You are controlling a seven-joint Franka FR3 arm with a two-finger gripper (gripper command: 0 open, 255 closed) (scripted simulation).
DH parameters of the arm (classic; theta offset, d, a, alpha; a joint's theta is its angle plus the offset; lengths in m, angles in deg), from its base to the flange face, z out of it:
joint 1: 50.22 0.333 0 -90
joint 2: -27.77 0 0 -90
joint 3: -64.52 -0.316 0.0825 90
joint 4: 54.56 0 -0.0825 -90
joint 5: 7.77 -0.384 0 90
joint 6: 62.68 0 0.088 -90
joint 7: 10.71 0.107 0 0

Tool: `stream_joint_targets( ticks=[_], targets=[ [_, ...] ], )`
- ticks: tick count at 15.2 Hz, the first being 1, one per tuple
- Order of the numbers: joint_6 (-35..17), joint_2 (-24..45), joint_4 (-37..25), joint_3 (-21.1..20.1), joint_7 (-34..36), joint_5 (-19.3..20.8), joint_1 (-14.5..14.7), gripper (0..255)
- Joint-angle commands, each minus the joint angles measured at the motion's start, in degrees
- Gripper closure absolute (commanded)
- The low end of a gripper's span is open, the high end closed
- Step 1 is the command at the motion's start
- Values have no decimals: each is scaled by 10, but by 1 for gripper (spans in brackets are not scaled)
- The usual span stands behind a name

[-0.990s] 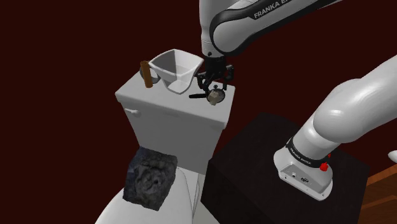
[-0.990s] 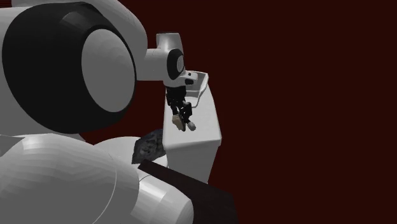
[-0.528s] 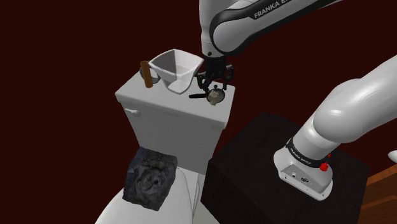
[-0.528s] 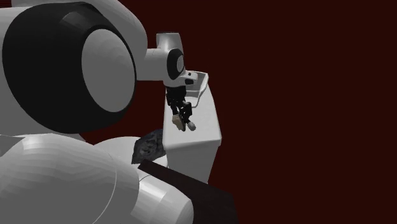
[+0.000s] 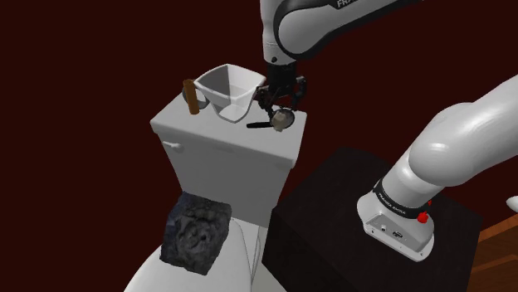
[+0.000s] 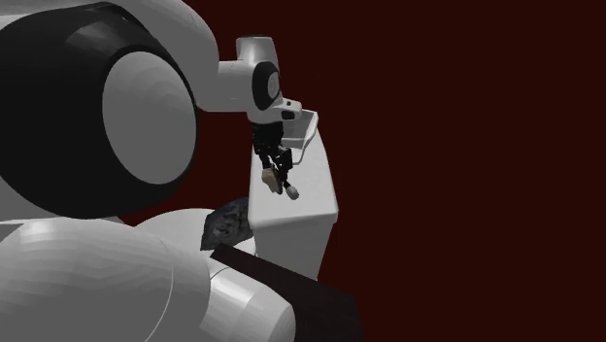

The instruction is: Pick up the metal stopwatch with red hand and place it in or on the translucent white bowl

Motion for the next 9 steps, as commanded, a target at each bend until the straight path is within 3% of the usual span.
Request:
stream_joint_targets(
  ticks=[1,9],
  targets=[
    [19,-10,-9,3,-4,-1,0,255],
    [85,-32,-54,11,-12,-3,1,255]
  ],
)
